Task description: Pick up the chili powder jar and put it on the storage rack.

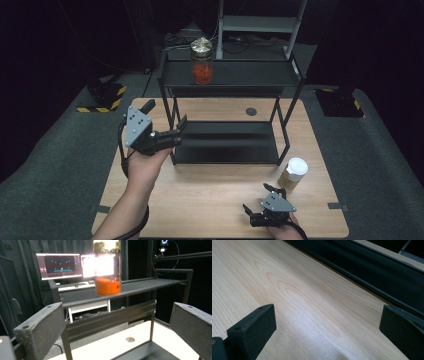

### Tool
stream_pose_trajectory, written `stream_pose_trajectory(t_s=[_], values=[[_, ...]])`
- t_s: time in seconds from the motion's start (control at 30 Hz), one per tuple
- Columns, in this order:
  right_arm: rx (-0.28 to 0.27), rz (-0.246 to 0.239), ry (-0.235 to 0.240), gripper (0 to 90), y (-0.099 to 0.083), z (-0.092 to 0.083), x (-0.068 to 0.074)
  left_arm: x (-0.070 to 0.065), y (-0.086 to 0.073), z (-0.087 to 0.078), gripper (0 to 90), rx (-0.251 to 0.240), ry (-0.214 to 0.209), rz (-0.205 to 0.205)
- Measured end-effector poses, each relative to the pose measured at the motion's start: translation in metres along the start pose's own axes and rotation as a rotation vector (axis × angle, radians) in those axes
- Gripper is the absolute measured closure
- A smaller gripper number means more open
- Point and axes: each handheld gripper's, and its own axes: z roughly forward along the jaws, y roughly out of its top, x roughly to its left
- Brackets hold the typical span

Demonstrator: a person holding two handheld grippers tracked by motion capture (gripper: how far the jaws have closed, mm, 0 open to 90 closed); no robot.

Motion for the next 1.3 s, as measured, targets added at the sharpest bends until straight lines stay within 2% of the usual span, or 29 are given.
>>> stream_pose_trajectory(t_s=[0.13,0.2,0.53,0.73,0.83,0.9,1.03,1.17,1.3], values=[[0.001,-0.002,0.002,0.0,0.000,0.000,0.000,-0.001,-0.010,-0.007,0.3,0.009,-0.001,0.003],[0.003,-0.001,0.003,0.0,0.001,0.000,-0.001,0.000,-0.018,-0.013,0.3,0.014,-0.010,-0.016],[0.006,0.003,0.006,0.0,0.001,0.001,-0.001,-0.004,-0.041,-0.030,0.3,0.064,-0.018,-0.018],[0.005,0.005,0.004,0.0,0.001,0.001,-0.002,-0.009,-0.057,-0.037,0.3,0.103,-0.022,0.000],[0.005,0.005,0.003,0.0,0.001,0.001,-0.001,-0.010,-0.062,-0.039,0.3,0.112,-0.021,-0.004],[0.007,0.005,0.004,0.0,0.001,0.001,-0.001,-0.012,-0.070,-0.040,0.3,0.132,-0.017,0.014],[0.006,0.004,0.004,0.0,0.001,0.001,-0.001,-0.013,-0.078,-0.041,0.3,0.153,-0.021,0.019],[0.006,0.003,0.004,0.0,0.001,0.001,-0.001,-0.014,-0.092,-0.043,0.3,0.182,-0.028,0.009],[0.006,0.001,0.004,0.0,0.001,0.001,-0.001,-0.015,-0.110,-0.044,0.3,0.236,-0.033,-0.009]])
